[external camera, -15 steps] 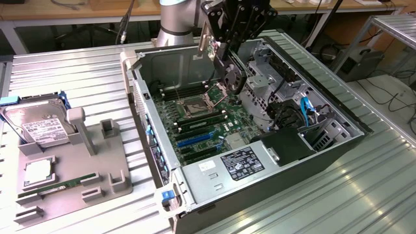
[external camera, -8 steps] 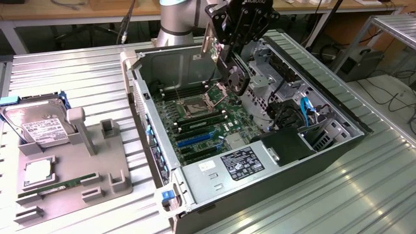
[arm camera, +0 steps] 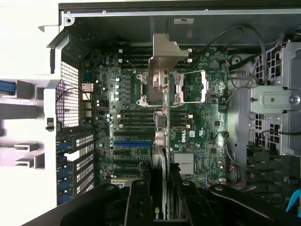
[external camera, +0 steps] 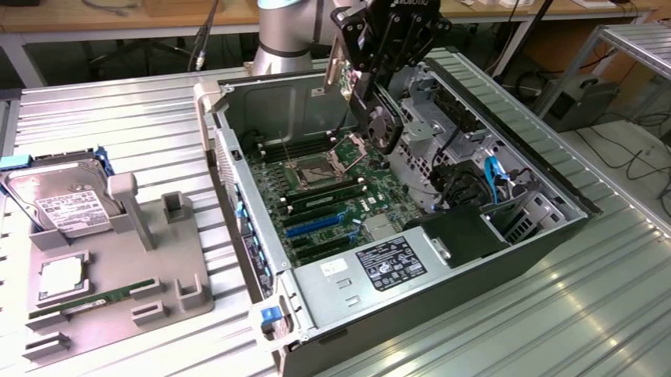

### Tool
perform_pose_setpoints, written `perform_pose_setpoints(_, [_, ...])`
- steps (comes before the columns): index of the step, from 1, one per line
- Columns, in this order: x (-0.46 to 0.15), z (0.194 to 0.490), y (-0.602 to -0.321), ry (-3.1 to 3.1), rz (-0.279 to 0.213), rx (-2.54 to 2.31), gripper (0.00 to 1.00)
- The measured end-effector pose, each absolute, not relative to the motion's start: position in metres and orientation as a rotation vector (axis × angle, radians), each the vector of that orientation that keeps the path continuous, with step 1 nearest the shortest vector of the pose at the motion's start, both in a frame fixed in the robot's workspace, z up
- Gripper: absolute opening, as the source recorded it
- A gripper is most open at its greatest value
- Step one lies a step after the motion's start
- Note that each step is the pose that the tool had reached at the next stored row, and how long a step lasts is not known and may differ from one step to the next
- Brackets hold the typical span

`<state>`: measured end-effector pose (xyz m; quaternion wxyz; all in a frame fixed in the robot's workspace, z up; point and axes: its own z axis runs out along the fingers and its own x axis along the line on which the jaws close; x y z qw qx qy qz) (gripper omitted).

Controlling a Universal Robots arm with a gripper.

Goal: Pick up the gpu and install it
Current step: 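Insert the gpu into the slot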

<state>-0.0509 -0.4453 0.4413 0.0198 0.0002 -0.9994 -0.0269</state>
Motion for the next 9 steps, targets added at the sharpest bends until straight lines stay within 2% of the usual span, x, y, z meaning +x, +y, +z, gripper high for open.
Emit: perform_pose_setpoints(9, [-0.0509, 0.4408, -0.4453, -3.087, -0.078, 0.288, 0.26])
